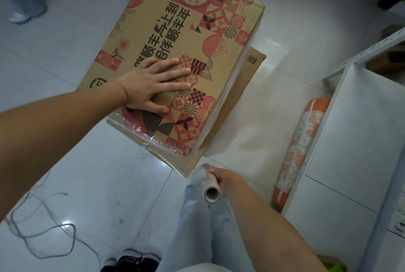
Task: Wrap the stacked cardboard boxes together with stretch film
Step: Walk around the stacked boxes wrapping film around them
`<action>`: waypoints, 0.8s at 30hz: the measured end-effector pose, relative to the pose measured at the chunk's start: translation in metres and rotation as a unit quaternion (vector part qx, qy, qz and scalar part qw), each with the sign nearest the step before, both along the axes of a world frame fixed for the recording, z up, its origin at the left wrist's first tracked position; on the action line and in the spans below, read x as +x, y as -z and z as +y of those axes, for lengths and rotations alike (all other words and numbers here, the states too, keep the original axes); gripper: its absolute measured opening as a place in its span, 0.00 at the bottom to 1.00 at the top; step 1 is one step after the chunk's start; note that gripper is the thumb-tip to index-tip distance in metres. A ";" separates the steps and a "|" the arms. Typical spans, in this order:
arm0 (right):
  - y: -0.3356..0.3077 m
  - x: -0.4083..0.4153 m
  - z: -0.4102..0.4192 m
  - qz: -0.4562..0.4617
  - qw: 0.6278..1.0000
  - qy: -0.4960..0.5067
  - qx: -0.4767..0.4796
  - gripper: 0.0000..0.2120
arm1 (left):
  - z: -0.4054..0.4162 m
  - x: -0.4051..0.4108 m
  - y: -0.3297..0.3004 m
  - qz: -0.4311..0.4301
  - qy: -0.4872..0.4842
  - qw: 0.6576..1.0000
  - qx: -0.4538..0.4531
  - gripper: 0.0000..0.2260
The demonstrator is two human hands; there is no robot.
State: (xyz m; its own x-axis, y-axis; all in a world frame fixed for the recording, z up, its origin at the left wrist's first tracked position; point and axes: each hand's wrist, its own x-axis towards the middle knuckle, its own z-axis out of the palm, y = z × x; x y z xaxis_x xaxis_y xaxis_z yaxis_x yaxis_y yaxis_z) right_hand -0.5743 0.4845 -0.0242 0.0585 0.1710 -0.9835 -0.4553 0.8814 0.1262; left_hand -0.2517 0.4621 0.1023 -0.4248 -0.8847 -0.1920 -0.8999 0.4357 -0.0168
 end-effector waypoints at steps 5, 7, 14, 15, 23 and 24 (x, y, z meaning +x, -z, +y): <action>-0.011 -0.004 -0.030 0.022 0.998 0.060 -0.025 0.07 | -0.001 -0.001 0.000 0.011 -0.002 1.000 -0.013 0.33; -0.010 -0.003 -0.049 0.032 0.998 0.043 -0.040 0.09 | -0.001 0.000 0.001 0.014 0.000 1.000 -0.019 0.34; -0.017 0.009 -0.070 0.028 0.996 0.086 -0.026 0.09 | -0.001 0.000 0.003 0.016 0.012 0.999 -0.030 0.35; -0.021 0.009 -0.072 0.036 0.994 0.097 -0.029 0.09 | -0.001 0.000 0.003 0.017 0.014 0.999 -0.034 0.35; -0.007 0.028 -0.095 0.078 0.974 0.210 0.008 0.06 | 0.002 0.001 0.005 0.007 0.015 0.999 -0.031 0.34; 0.000 0.031 -0.097 0.098 0.974 0.201 0.020 0.10 | 0.003 0.000 0.005 0.003 0.014 0.999 -0.029 0.34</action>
State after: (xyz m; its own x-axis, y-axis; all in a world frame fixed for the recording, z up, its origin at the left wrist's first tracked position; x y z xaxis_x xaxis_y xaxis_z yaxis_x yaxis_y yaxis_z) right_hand -0.5436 0.3873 -0.0242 -0.0598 0.2114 -0.9756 -0.0380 0.9761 0.2139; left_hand -0.2515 0.4648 0.0975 -0.4503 -0.8820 -0.1389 -0.8877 0.4590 -0.0371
